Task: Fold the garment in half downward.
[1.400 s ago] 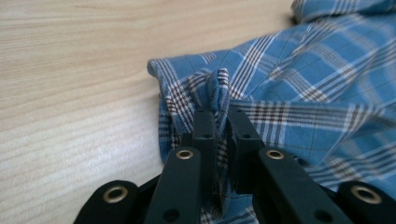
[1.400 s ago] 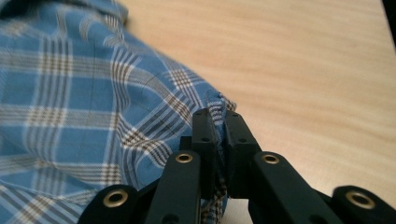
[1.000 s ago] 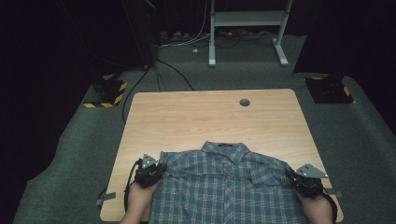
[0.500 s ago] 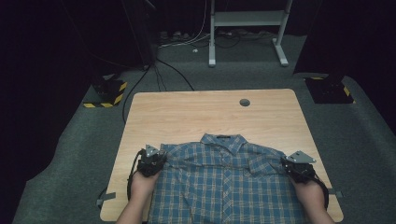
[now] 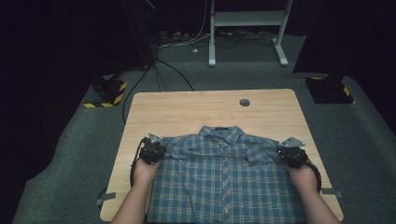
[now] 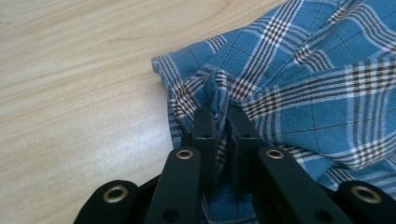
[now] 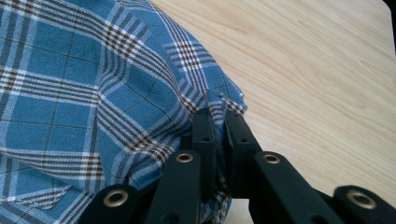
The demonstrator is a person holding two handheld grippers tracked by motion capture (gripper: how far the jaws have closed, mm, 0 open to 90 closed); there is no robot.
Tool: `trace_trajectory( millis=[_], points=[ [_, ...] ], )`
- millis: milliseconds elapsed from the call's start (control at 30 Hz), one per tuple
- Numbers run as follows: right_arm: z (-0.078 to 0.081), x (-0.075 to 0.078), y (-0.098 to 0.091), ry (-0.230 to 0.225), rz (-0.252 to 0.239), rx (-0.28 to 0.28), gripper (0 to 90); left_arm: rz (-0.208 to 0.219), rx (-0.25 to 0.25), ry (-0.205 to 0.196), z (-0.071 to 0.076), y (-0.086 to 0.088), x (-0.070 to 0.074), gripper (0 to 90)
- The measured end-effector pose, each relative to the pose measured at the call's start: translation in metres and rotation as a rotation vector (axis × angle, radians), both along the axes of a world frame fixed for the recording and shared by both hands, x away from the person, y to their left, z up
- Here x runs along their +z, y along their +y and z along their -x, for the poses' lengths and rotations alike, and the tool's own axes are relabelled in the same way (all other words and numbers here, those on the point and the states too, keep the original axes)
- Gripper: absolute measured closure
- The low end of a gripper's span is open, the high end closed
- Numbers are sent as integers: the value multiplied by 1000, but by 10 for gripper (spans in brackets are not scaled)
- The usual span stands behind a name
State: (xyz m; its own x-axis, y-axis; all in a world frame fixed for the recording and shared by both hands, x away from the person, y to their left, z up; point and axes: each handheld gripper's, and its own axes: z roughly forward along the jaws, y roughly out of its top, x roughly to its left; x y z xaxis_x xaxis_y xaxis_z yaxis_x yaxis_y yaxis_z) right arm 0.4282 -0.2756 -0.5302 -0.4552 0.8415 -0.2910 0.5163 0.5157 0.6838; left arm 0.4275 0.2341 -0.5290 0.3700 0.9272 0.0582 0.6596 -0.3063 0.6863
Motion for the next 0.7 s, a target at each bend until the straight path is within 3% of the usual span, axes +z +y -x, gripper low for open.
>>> trace_trajectory(
  millis=[100, 267, 567, 700],
  points=[
    [-9, 1, 1, 10, 1, -13, 846, 13, 20, 3, -7, 0, 0, 840],
    [-16, 2, 3, 17, 6, -22, 846, -23, 27, 4, -14, -4, 1, 841],
    [-30, 3, 10, 13, 61, -22, 846, -36, 34, -2, -26, -5, 1, 841],
    [-37, 4, 9, 24, 52, -23, 846, -47, 29, 1, -33, -6, 2, 841]
  ],
)
